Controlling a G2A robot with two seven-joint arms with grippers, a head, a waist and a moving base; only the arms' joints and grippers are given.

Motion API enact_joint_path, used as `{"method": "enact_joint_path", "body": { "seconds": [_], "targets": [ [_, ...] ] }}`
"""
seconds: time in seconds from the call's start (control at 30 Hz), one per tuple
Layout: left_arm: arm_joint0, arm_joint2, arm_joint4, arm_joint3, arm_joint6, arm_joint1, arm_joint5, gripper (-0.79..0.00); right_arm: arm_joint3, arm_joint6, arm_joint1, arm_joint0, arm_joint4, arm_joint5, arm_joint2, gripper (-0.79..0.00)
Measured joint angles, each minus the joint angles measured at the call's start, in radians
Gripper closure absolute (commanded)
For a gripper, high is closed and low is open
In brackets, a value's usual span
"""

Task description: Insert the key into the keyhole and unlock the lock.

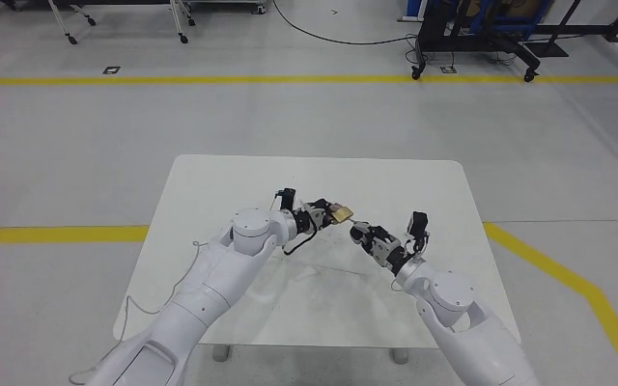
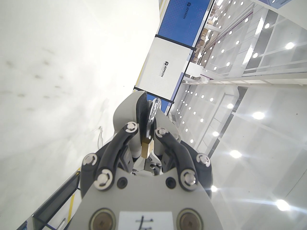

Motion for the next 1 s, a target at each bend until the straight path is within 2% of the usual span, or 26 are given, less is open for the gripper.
{"method": "enact_joint_path", "body": {
  "seconds": [1.0],
  "targets": [
    [0.001, -0.02, 0.042, 0.014, -0.047, -0.016, 0.014, 0.0, 0.003, -0.036, -0.022, 0.021, -0.076, 0.04, -0.046, 0.0]
  ]
}}
